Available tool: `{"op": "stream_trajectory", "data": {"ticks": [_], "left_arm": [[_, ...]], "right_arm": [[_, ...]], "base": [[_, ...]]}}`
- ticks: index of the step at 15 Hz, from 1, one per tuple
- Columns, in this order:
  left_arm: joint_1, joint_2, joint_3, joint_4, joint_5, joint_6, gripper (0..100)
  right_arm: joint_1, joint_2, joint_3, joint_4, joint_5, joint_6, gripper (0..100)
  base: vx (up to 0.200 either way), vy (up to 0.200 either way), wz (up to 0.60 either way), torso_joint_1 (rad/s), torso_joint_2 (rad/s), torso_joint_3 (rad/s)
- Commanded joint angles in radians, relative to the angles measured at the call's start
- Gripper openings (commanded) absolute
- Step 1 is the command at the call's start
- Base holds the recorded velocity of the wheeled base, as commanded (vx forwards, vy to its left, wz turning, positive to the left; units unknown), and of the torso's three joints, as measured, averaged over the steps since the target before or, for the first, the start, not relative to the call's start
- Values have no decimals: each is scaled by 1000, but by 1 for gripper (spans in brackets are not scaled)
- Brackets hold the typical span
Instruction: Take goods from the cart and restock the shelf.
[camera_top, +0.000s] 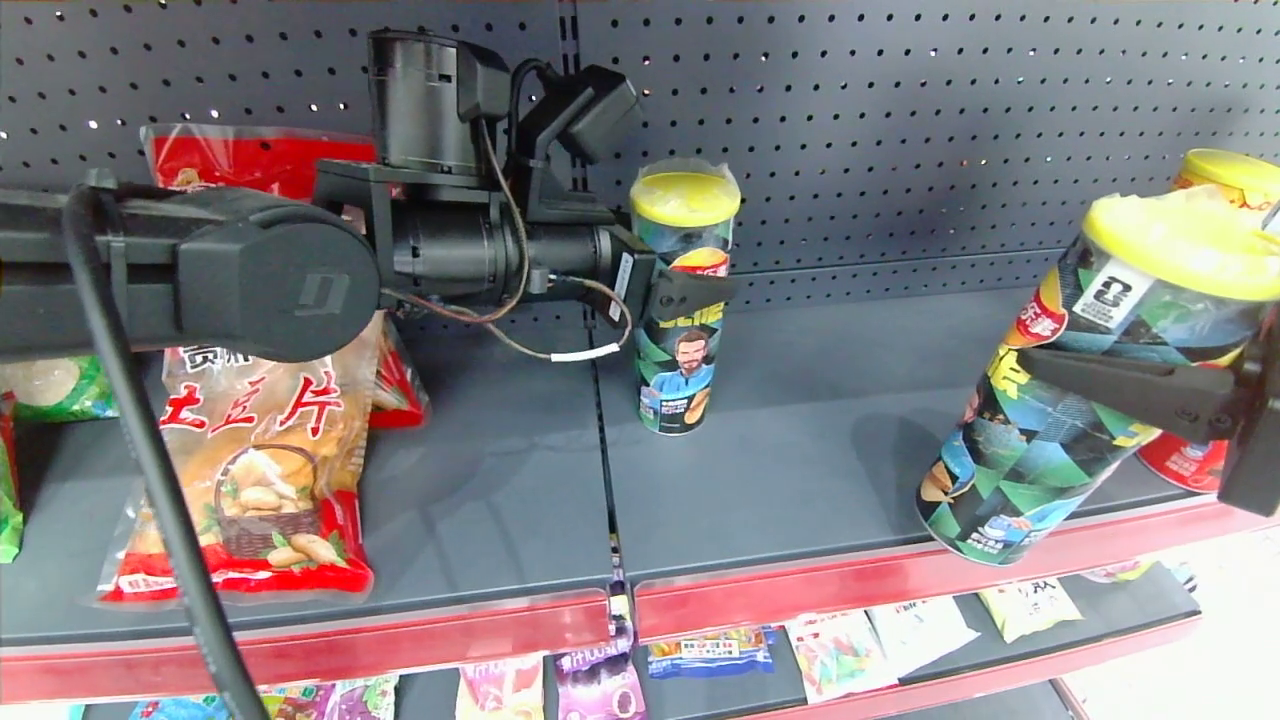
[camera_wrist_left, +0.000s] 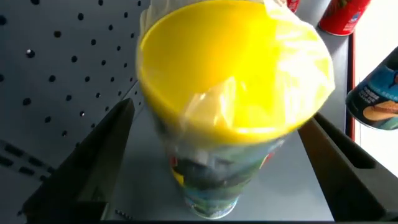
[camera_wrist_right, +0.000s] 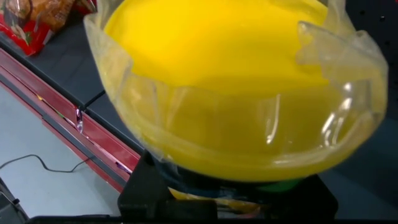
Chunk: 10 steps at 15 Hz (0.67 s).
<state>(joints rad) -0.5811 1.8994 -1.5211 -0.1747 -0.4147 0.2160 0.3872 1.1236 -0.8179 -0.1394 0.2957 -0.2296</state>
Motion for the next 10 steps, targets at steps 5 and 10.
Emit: {"op": "stream_trajectory", "data": {"ticks": [5,10], "left_arm": [[-29,20,13,-12,-7,-3,0],[-23,-91,151,-14,-90,-1,0]], "right_arm": [[-2,-1,0,0,0,-1,0],[-1,2,-1,0,0,-1,0]], "base": [[0,0,0,0,0,0],[0,0,0,0,0,0]]}}
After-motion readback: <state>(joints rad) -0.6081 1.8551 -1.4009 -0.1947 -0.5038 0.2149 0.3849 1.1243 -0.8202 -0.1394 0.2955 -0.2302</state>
